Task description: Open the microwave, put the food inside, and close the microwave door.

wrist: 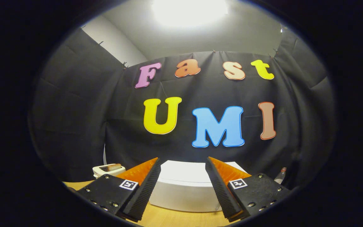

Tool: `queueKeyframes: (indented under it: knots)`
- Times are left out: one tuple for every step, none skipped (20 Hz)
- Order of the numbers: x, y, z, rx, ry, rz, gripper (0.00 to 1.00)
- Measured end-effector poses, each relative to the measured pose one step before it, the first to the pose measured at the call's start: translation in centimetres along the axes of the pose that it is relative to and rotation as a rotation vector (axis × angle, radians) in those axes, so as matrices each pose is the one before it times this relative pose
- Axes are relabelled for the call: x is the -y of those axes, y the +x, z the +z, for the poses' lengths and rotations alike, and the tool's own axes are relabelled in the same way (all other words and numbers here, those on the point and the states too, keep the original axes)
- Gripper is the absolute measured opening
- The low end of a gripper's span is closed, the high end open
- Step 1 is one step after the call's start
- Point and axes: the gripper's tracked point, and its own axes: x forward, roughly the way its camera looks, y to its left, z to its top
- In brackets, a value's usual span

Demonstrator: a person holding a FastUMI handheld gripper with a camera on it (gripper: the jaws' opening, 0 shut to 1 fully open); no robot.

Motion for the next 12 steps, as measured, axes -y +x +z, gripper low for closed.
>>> queueKeyframes:
  knots:
    - [0.694, 0.164, 0.031, -0.00093, 0.00002, -0.01743, 0.9]
    - [0.746, 0.091, 0.051, -0.00057, -0.00232, -0.01981, 0.9]
    - [0.624, 0.192, -0.125, -0.00228, -0.00211, -0.01616, 0.9]
    - [0.622, 0.151, -0.091, -0.00484, 0.0011, -0.00926, 0.9]
    - [0.549, 0.125, -0.153, -0.00369, 0.00338, -0.00999, 0.9]
    - [0.861, 0.145, 0.001, -0.00479, 0.00539, -0.01465, 0.9]
    - [0.821, 0.14, -0.236, -0.00418, 0.00436, -0.01318, 0.9]
    - [0.713, 0.155, -0.261, -0.00164, -0.00203, -0.00778, 0.9]
    - [0.51, 0.25, -0.416, 0.00038, -0.00876, -0.00226, 0.9]
    - [0.571, 0.216, -0.506, 0.00141, -0.01596, -0.00365, 0.9]
    - [0.507, 0.234, -0.683, 0.00381, -0.02342, -0.00716, 0.9]
    - [0.773, 0.292, -0.777, 0.00178, -0.02133, -0.01399, 0.9]
